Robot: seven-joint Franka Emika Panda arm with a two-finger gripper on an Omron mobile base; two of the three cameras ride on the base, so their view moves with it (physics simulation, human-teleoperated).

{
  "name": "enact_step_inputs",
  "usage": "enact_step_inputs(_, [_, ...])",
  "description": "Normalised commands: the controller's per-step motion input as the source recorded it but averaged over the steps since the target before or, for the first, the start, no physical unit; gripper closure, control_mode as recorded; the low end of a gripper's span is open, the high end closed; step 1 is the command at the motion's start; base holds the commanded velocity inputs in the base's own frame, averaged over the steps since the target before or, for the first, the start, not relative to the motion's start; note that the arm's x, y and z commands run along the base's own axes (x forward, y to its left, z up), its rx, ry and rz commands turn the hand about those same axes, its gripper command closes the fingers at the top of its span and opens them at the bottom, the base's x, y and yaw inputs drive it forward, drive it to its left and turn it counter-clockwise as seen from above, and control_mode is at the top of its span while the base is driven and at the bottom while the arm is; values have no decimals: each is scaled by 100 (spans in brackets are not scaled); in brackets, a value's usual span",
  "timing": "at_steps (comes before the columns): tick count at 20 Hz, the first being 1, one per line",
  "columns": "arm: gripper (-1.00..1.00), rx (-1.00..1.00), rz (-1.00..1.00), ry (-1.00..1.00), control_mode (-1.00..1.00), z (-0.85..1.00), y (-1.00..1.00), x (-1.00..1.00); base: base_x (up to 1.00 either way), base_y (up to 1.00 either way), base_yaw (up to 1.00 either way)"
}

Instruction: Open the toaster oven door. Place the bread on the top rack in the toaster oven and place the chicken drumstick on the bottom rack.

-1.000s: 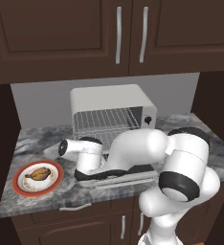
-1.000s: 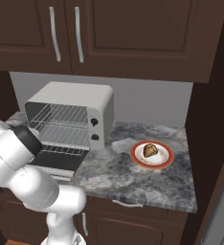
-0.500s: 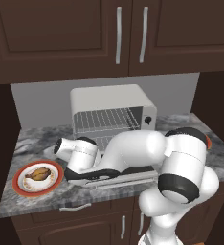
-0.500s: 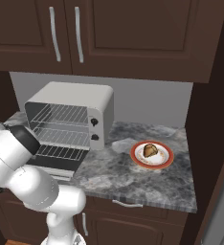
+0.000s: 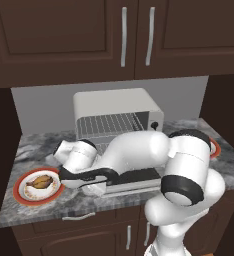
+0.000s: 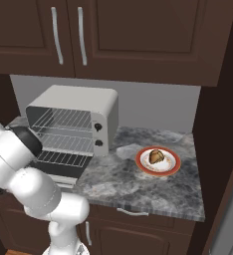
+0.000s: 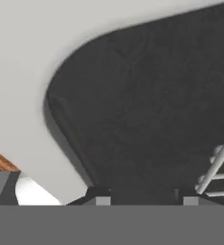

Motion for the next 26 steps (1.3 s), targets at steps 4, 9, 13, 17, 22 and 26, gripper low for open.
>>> enact_step_inputs(4, [100,0,-20,10,-100,-21,13,-66,0,0,0])
enact_step_inputs(9, [100,4,-15,2,-100,14,8,-45,0,0,0])
enact_step_inputs(13, [100,2,-17,-7,-100,46,6,-42,0,0,0])
enact_step_inputs(17, [100,0,-20,-18,-100,35,14,-33,0,0,0])
enact_step_inputs(22, [100,0,-19,-30,-100,31,16,-25,0,0,0])
enact_step_inputs(26, [100,1,-17,-41,-100,28,30,-21,0,0,0])
